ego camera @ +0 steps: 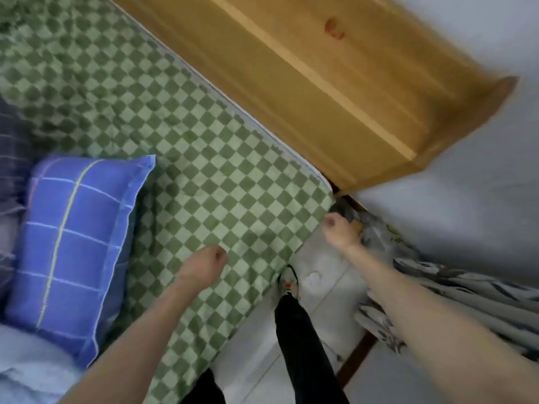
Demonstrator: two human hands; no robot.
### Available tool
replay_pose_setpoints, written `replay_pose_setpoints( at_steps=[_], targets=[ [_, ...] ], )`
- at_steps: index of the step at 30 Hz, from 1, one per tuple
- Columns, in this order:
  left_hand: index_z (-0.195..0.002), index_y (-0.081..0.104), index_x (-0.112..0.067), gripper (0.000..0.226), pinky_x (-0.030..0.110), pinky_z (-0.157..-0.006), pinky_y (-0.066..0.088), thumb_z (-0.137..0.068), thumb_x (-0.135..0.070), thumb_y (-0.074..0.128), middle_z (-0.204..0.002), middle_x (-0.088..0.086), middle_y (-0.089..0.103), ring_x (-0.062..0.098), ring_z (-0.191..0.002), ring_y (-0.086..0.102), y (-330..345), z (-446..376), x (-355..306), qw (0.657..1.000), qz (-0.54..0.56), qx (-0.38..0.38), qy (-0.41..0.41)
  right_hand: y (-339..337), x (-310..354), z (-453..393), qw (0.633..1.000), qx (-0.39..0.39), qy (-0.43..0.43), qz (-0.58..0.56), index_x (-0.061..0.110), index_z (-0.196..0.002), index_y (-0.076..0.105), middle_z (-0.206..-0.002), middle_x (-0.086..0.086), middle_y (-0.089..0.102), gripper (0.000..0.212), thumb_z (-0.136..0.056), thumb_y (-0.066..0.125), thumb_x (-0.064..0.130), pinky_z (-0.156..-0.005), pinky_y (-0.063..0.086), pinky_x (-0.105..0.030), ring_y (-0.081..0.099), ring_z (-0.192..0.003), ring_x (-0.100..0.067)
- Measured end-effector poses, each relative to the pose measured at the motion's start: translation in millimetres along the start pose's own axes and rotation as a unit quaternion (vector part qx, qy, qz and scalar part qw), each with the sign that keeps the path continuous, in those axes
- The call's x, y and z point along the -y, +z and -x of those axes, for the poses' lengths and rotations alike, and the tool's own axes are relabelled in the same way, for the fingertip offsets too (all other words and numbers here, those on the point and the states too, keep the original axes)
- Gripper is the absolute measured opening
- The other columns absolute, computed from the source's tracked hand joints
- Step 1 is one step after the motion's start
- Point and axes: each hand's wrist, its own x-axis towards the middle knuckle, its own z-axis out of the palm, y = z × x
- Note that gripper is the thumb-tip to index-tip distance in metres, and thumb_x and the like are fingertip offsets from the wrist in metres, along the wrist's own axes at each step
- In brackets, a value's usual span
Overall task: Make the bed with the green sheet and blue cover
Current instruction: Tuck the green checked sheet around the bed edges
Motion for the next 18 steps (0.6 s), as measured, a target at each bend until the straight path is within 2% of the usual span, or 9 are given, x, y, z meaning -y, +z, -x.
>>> replay_pose_setpoints(
  at_steps=[2,5,8,10,12,13,15,16,18],
  targets=[
    [-0.132,0.058,-0.019,0.036,0.038,-0.093,0.052,-0.105,-0.032,0.038,-0.131,0.002,0.058,0.022,-0.110,0.061,-14.1,-71.2,-19.9,0.997,-0.074,-0.027,0.022,-12.8,-3.0,-57.5,0.999,-0.044,0.019,-0.002,0.015,-0.147,0.043,-0.142,-0.007,0.054,0.044,-0.105,0.043,0.029,-0.081,0.041,-0.031,0.055,-0.122,-0.030],
    [-0.140,0.052,-0.018,0.038,0.047,-0.093,0.054,-0.106,-0.024,0.037,-0.146,0.006,0.045,0.031,-0.111,0.062,-40.8,-170.0,-64.3,0.985,-0.142,-0.063,0.074,-17.4,-8.8,-129.0,0.997,-0.059,0.042,0.027,0.016,-0.153,0.032,-0.152,-0.010,0.042,0.050,-0.106,0.041,0.031,-0.093,0.046,-0.041,0.050,-0.130,-0.034],
    [-0.146,0.042,-0.018,0.042,0.051,-0.093,0.054,-0.104,-0.017,0.038,-0.157,0.005,0.032,0.038,-0.112,0.062,-43.4,-240.2,-106.2,0.970,-0.179,-0.099,0.134,4.5,-31.2,-158.7,0.995,-0.080,0.019,0.053,0.015,-0.146,0.041,-0.142,-0.013,0.051,0.044,-0.105,0.044,0.030,-0.090,0.047,-0.040,0.054,-0.124,-0.036],
    [-0.151,0.032,-0.022,0.050,0.047,-0.079,0.057,-0.103,-0.011,0.039,-0.163,-0.002,0.021,0.036,-0.102,0.064,-42.1,-276.1,-125.0,0.961,-0.205,-0.113,0.149,17.8,-44.5,-166.1,0.987,-0.157,-0.021,0.029,0.013,-0.135,0.053,-0.131,-0.013,0.058,0.036,-0.103,0.049,0.028,-0.088,0.048,-0.041,0.057,-0.117,-0.036],
    [-0.154,0.023,-0.031,0.060,0.039,-0.062,0.053,-0.102,-0.007,0.042,-0.165,-0.006,0.012,0.030,-0.087,0.061,-35.6,-296.8,-140.1,0.954,-0.238,-0.106,0.152,26.8,-56.1,-162.3,0.972,-0.229,-0.043,-0.026,0.011,-0.121,0.063,-0.118,-0.011,0.065,0.030,-0.099,0.059,0.030,-0.079,0.049,-0.037,0.062,-0.108,-0.031],
    [-0.155,0.021,-0.033,0.063,0.037,-0.058,0.050,-0.102,-0.007,0.043,-0.164,-0.003,0.012,0.029,-0.080,0.058,-32.4,-305.1,-144.4,0.950,-0.253,-0.103,0.150,29.2,-61.5,-160.0,0.967,-0.245,-0.043,-0.061,0.011,-0.115,0.066,-0.111,-0.008,0.069,0.029,-0.097,0.063,0.033,-0.073,0.045,-0.033,0.064,-0.100,-0.028],
    [-0.154,0.026,-0.033,0.059,0.037,-0.055,0.048,-0.103,-0.013,0.047,-0.159,0.006,0.020,0.028,-0.069,0.055,-34.9,-316.1,-149.5,0.940,-0.279,-0.113,0.160,30.1,-68.1,-159.2,0.960,-0.243,-0.034,-0.134,0.010,-0.107,0.069,-0.098,-0.004,0.071,0.028,-0.094,0.068,0.035,-0.068,0.042,-0.028,0.065,-0.088,-0.022],
    [-0.152,0.031,-0.033,0.056,0.039,-0.057,0.051,-0.102,-0.016,0.051,-0.155,0.008,0.027,0.030,-0.070,0.057,-39.6,-318.8,-150.0,0.937,-0.284,-0.119,0.165,30.2,-69.0,-159.6,0.956,-0.240,-0.030,-0.168,0.010,-0.104,0.069,-0.094,-0.001,0.070,0.027,-0.093,0.069,0.035,-0.068,0.043,-0.027,0.064,-0.084,-0.019],
    [-0.145,0.042,-0.035,0.051,0.041,-0.070,0.057,-0.098,-0.023,0.060,-0.149,0.007,0.038,0.034,-0.088,0.064,-51.3,-322.2,-152.0,0.931,-0.294,-0.119,0.180,30.9,-66.4,-158.2,0.943,-0.253,-0.020,-0.217,0.012,-0.097,0.066,-0.087,0.002,0.066,0.021,-0.092,0.071,0.032,-0.069,0.045,-0.027,0.061,-0.079,-0.016]
  ],
)
